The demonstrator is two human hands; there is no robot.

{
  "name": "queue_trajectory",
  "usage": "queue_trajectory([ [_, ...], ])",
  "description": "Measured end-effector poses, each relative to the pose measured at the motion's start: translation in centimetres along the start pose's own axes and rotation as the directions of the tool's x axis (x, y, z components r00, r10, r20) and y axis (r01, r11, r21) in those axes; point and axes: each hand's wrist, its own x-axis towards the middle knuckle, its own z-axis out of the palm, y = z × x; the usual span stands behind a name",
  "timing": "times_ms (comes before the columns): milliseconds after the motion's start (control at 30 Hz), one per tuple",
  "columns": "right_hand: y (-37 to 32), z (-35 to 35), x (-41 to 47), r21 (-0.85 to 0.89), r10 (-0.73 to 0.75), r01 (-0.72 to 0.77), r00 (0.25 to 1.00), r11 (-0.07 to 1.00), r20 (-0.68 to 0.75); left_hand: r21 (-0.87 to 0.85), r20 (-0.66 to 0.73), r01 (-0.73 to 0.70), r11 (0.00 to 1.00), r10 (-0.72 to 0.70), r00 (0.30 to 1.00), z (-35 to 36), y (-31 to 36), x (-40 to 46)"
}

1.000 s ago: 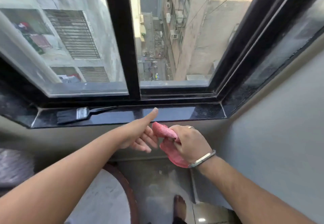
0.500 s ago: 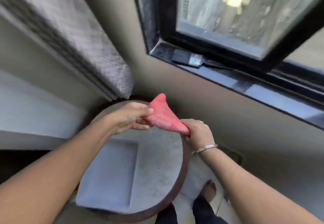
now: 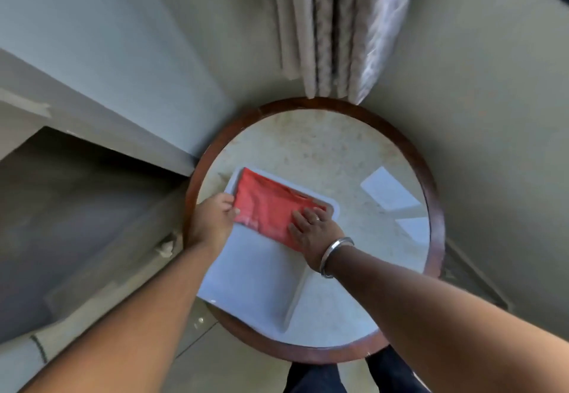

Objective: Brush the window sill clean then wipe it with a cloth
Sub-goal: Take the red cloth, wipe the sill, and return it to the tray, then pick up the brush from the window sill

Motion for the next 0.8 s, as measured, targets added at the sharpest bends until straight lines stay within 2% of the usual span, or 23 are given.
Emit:
queue_trajectory([
  [33, -0.2, 0.2, 0.0, 0.007, 0.024, -0.024, 0.996, 1.000, 0.080, 0.128, 0.006, -0.041, 0.991, 0.041, 0.999, 0.3, -0.1, -0.4],
  [100, -0.5, -0.3, -0.6, 0.033, 0.055, -0.059, 0.992, 0.998, 0.116, 0.310, 0.043, -0.084, 0.947, 0.074, 0.996, 0.1, 0.1, -1.2],
  [200, 0.3, -2.4, -3.4, 0.101, 0.107, -0.112, 0.993, 0.989, 0.050, 0.389, 0.064, -0.124, 0.913, 0.108, 0.992, -1.0, 3.4, -2.3],
  [267, 1.9, -4.4, -6.7, 0.195, 0.227, -0.221, 0.974, 0.956, -0.008, 0.421, 0.084, -0.223, 0.879, 0.207, 0.975, -1.9, 7.4, -3.0],
  [333, 4.3, -7.2, -10.9, 0.328, 0.397, -0.358, 0.916, 0.874, -0.059, 0.412, 0.105, -0.371, 0.832, 0.361, 0.927, -2.5, 13.2, -3.8],
  [400, 7.2, -10.1, -15.2, 0.402, 0.541, -0.430, 0.812, 0.809, -0.221, 0.388, 0.117, -0.517, 0.763, 0.516, 0.849, -3.0, 19.6, -4.6],
  [467, 10.9, -12.8, -20.3, 0.418, 0.641, -0.490, 0.645, 0.765, -0.416, 0.335, 0.114, -0.665, 0.668, 0.671, 0.732, -3.2, 26.7, -5.8],
  [533, 14.6, -14.9, -24.7, 0.441, 0.706, -0.554, 0.508, 0.706, -0.493, 0.252, 0.095, -0.788, 0.562, 0.796, 0.598, -3.1, 33.7, -7.1],
  [600, 18.2, -16.8, -28.6, 0.460, 0.758, -0.614, 0.415, 0.641, -0.503, 0.210, 0.102, -0.875, 0.436, 0.880, 0.464, -2.7, 40.2, -8.9],
  [667, 21.2, -18.1, -30.9, 0.473, 0.792, -0.654, 0.353, 0.590, -0.499, 0.232, 0.144, -0.926, 0.298, 0.931, 0.336, -2.0, 45.5, -10.2],
  [700, 22.4, -18.6, -31.4, 0.470, 0.802, -0.671, 0.345, 0.574, -0.488, 0.276, 0.197, -0.933, 0.233, 0.936, 0.292, -1.6, 47.4, -10.5],
  [733, 23.5, -18.9, -31.8, 0.462, 0.811, -0.686, 0.347, 0.562, -0.472, 0.333, 0.265, -0.927, 0.172, 0.926, 0.267, -1.2, 49.1, -10.7],
  [800, 25.3, -18.9, -32.2, 0.442, 0.830, -0.715, 0.376, 0.542, -0.411, 0.431, 0.398, -0.899, 0.080, 0.877, 0.269, -0.5, 51.5, -10.6],
])
